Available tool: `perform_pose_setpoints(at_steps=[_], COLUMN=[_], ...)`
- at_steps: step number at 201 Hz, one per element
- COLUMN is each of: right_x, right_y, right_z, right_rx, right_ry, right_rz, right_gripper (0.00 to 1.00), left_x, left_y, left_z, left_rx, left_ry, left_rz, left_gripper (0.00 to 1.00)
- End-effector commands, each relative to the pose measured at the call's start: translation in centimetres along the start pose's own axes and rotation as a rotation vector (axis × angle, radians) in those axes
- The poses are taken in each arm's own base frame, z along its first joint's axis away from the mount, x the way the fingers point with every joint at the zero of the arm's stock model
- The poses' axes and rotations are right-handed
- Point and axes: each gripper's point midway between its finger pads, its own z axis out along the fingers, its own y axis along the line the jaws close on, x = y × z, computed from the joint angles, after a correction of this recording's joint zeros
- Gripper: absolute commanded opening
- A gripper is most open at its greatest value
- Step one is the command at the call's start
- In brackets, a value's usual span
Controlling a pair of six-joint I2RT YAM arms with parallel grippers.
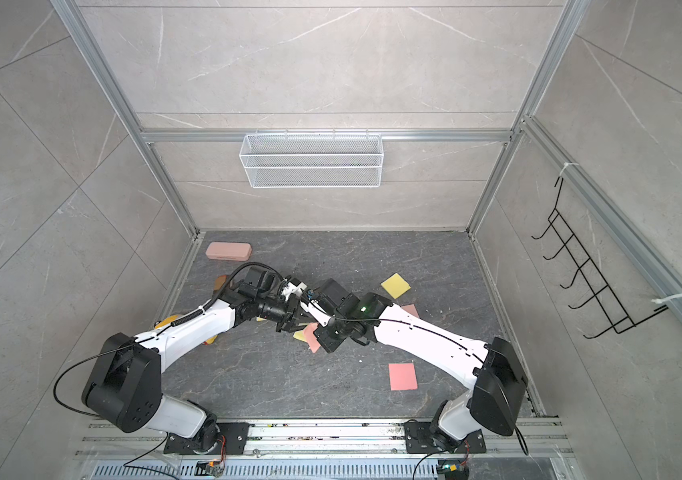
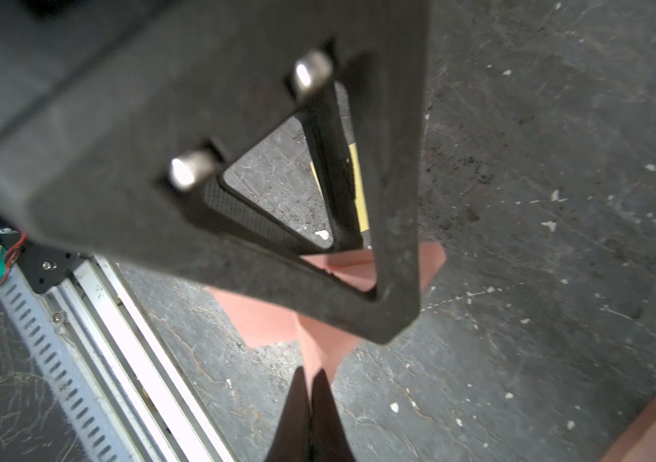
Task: Tear off pages from different memo pads
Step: Tear off the paper from the memo pad.
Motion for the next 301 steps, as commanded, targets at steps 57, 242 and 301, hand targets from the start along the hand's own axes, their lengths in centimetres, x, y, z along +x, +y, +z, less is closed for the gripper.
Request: perform_pose_setpoints(at_steps=[57, 242, 301], right_x=[-1.9, -3.1, -3.8], right_y=[-1.2, -1.9, -2.5], right_z=[-3.4, -4.9, -3.1], right_rx=[0.091, -0.056, -0.242], right_ry=[-0.042, -0.096, -0.133], right_rz=[-0.074, 0.09, 0.336], right_gripper=[0.0, 0.0, 0.0], left_x=[-0.4, 0.9, -1.8], left_y=[-3.1, -1.8, -1.0], left_z=[-2.6, -4.4, -6.1], left_rx=[0.132, 0.005, -0.026], left_ry=[-0.185, -0.288, -0.347], left_rz=[0.235, 0.395, 0.254], left_gripper=[0.66, 0.8, 0.65])
